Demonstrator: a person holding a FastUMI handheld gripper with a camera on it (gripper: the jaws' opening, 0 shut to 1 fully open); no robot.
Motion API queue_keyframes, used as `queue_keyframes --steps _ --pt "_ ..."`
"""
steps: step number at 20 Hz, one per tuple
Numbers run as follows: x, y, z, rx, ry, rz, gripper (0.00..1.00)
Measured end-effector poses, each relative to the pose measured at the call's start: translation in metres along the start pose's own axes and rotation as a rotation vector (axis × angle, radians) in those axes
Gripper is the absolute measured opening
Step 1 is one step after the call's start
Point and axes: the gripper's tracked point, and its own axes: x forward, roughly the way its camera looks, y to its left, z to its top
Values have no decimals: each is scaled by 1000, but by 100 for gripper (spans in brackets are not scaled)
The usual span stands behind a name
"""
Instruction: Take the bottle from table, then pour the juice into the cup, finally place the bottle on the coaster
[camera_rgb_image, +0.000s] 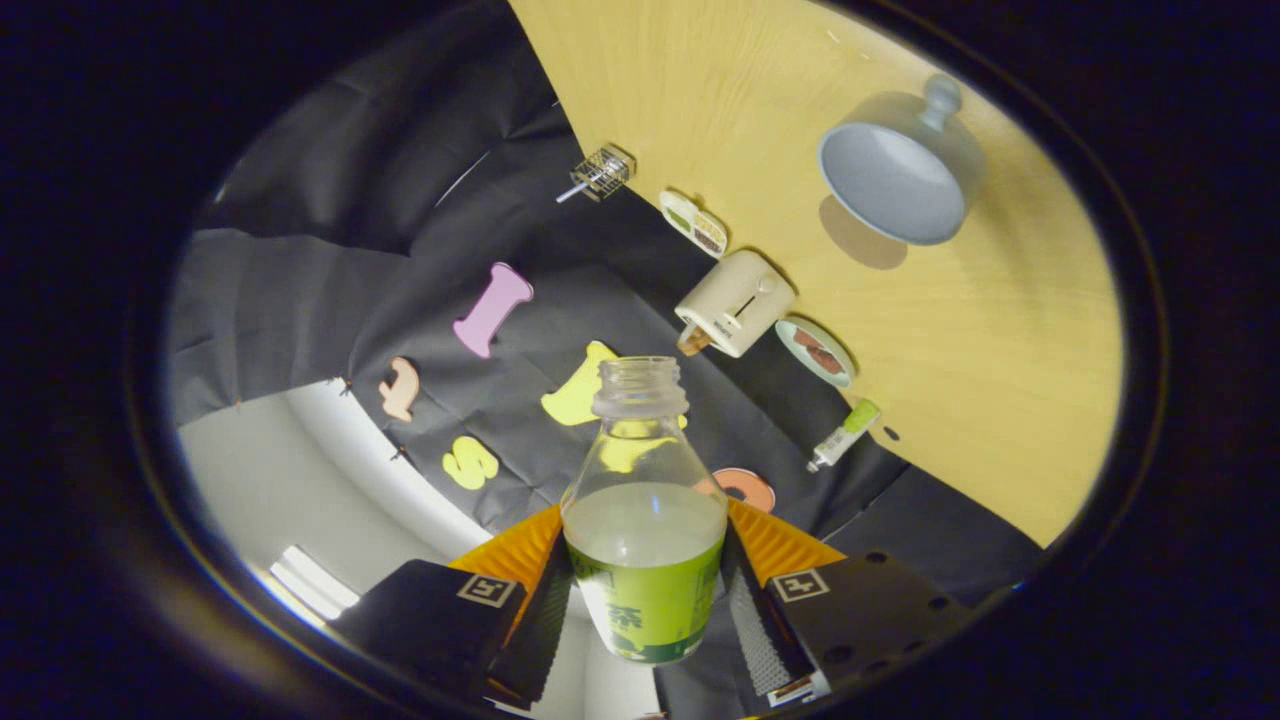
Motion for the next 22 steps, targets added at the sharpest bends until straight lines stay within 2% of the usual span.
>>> queue_keyframes --steps 3,7,12,17,22 --pt "-2 -25 -1 -171 0 -75 78" --pt "-3 -41 9 -421 -17 -127 78" --pt "-14 -38 21 -726 -60 -136 78" --pt "-18 -62 22 -1014 -44 -281 78" --pt "-13 -69 11 -1413 -24 -390 78"
